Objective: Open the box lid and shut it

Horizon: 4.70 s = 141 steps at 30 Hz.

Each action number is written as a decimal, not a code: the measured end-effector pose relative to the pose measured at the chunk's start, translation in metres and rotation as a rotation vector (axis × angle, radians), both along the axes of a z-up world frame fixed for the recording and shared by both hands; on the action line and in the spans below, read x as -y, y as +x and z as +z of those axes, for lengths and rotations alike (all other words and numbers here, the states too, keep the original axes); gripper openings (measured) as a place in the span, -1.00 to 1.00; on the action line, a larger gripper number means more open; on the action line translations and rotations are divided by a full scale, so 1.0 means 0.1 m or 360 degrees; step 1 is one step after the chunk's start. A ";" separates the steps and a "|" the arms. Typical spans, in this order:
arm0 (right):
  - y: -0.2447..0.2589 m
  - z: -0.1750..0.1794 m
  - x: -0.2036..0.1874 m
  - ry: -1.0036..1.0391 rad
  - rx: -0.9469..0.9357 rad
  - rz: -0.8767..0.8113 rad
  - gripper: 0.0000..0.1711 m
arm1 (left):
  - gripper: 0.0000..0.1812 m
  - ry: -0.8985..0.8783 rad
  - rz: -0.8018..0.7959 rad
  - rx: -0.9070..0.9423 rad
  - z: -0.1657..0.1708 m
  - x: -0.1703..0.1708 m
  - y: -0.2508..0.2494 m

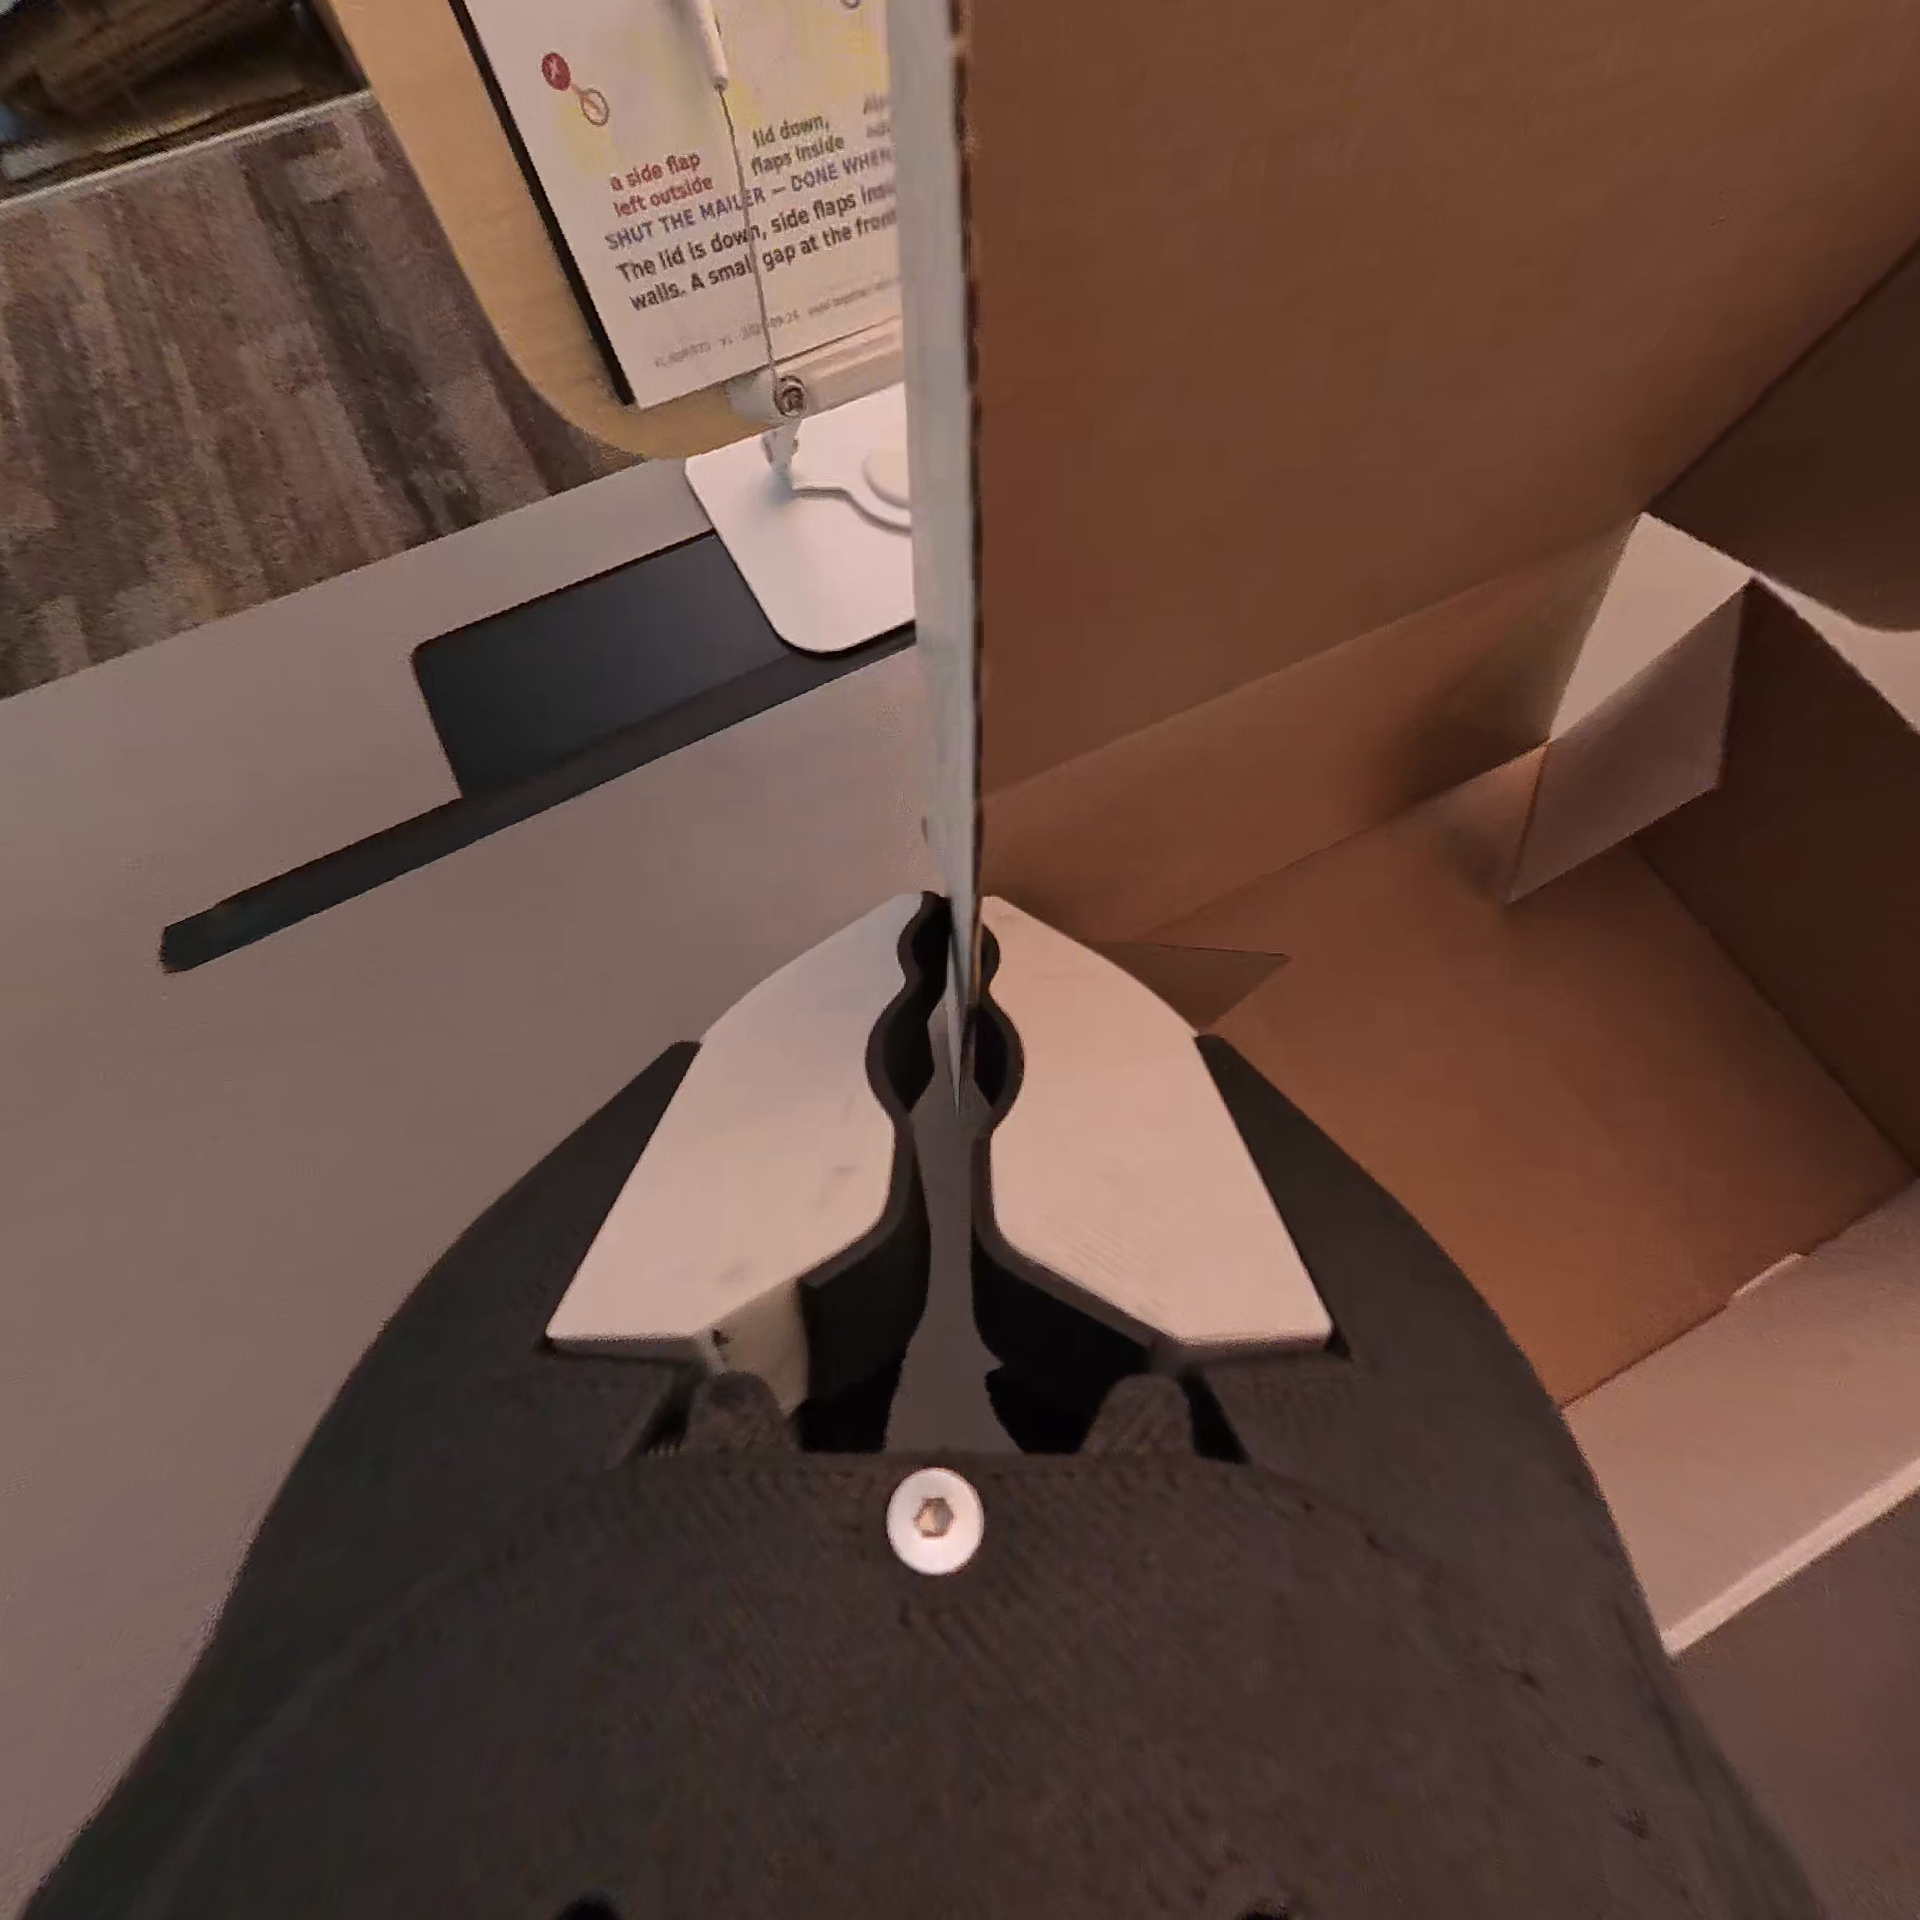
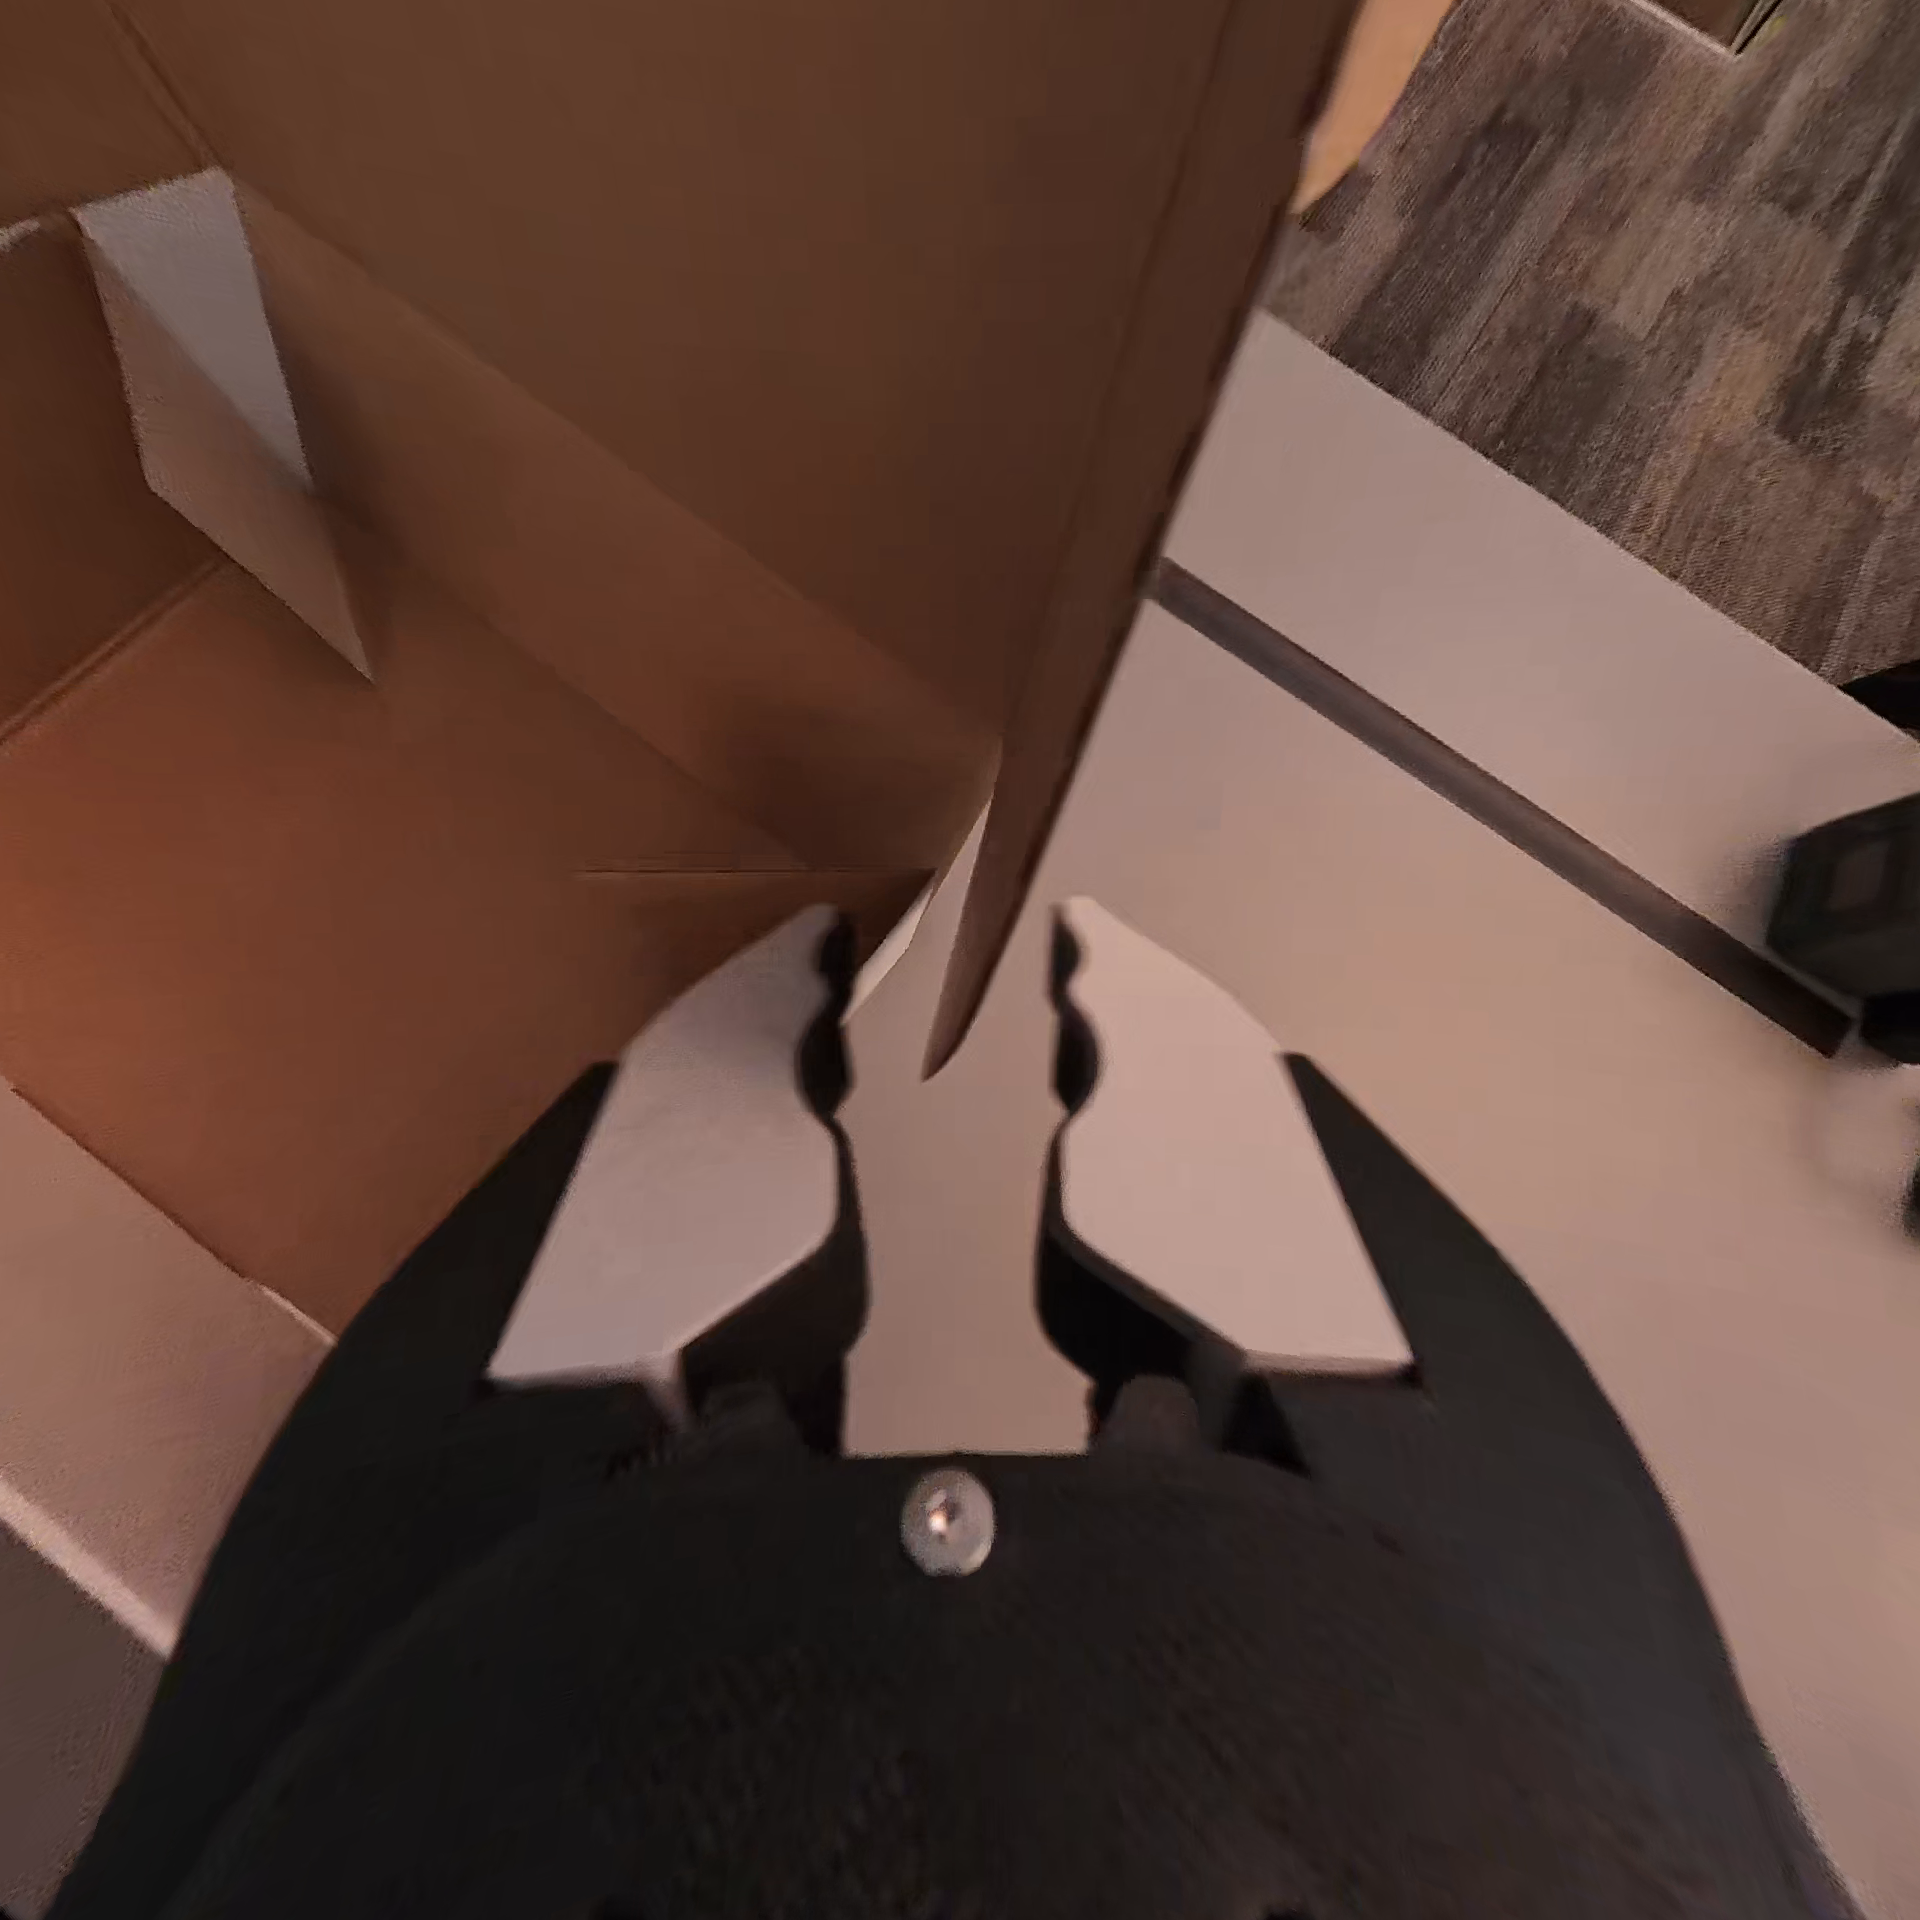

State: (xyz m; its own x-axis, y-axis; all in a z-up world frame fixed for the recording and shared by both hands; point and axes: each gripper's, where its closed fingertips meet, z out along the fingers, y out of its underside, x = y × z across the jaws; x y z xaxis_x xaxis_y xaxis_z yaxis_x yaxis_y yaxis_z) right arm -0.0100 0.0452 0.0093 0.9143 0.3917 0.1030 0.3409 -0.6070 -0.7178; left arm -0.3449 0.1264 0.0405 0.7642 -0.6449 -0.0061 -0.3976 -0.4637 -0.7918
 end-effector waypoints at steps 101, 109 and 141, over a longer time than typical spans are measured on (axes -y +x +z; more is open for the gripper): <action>-0.02 0.12 0.39 -0.0174 -0.0277 0.0161 -0.70 | 0.13 -0.0110 -0.1595 0.1158 -0.51 0.48 -0.15; 0.01 0.21 0.40 -0.0097 -0.0288 0.0160 -0.62 | 0.13 -0.0114 -0.1577 0.1205 -0.47 0.46 -0.18; -0.09 0.74 0.21 0.0263 -0.0563 -0.0068 -0.93 | 0.39 0.0036 -0.1298 0.0531 -0.05 0.69 -0.01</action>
